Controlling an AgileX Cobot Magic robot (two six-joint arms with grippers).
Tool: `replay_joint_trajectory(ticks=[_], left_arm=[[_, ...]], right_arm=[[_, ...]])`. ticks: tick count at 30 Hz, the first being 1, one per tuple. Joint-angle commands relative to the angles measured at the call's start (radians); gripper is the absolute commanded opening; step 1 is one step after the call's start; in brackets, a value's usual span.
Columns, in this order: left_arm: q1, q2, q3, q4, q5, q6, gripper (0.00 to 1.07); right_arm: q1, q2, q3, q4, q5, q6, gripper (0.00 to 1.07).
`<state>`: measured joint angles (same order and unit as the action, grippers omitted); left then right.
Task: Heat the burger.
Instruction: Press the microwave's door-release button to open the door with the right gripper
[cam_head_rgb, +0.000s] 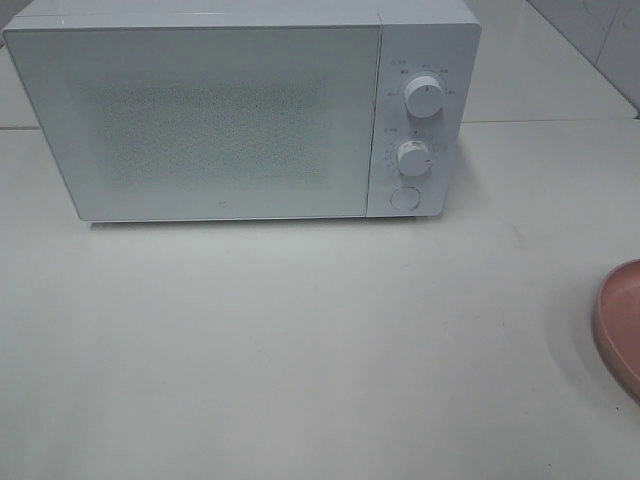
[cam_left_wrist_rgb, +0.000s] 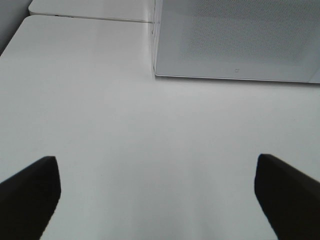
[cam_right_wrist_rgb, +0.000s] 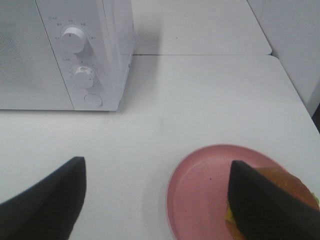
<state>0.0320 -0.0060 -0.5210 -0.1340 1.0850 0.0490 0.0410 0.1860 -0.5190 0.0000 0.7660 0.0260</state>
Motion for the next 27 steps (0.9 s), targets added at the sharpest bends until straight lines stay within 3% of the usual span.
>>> replay_joint_trajectory(ticks=[1,16,27], left_arm=[[0.001,-0.024,0.004,-0.001,-0.013,0.001,0.98],[0.001,-0.024,0.004,-0.001,-0.013,0.001,0.98],[0.001,-0.024,0.004,-0.001,-0.013,0.001,0.98]], right_arm=[[-0.001,0.052,0.014,0.01,-0.106,0.001,0.74],[-0.001,0.252,0.104,0.009,-0.432,0.001,0.74],[-0.001,0.437,0.186,-0.025,-0.786,0.001,0.74]])
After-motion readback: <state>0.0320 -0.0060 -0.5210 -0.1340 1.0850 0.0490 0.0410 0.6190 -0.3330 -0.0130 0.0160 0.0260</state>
